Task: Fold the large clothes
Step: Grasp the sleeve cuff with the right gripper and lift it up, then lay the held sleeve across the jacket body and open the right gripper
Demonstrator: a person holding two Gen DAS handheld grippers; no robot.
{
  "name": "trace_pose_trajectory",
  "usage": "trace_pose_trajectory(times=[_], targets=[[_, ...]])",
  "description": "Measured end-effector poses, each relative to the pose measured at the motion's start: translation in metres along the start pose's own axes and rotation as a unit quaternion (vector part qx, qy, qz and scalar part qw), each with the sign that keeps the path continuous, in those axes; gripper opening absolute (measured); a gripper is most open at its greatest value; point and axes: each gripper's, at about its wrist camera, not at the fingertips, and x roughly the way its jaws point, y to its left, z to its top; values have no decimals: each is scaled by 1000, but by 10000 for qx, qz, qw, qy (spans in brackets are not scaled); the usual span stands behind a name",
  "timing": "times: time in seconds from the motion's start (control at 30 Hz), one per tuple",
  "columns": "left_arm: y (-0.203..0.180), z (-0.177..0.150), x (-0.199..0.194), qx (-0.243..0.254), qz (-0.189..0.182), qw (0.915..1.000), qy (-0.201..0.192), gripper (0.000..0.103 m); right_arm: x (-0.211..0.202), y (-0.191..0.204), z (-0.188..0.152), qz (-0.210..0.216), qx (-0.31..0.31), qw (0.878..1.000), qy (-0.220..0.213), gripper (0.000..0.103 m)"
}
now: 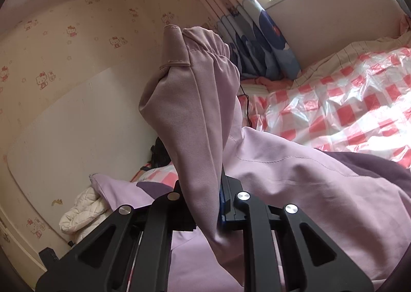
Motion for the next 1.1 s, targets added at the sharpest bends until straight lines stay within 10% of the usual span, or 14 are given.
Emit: trace_pose_trajectory(times=[0.5, 0.7, 0.87, 1.1], targets=[[23, 3, 14, -535, 14, 9980, 349, 96, 101, -22, -111, -423, -77, 9902, 1327, 13], [34, 4, 16, -750, 49, 9963, 418, 96, 133, -38, -157, -559, -1, 9762, 2095, 35], [35, 4, 19, -784, 44, 9957, 483, 96, 137, -18, -158, -305, -89, 9625, 2693, 87], [34, 4, 19, -817, 33, 9955, 478, 96, 146, -7, -146, 587, 814, 9706, 2186, 93]])
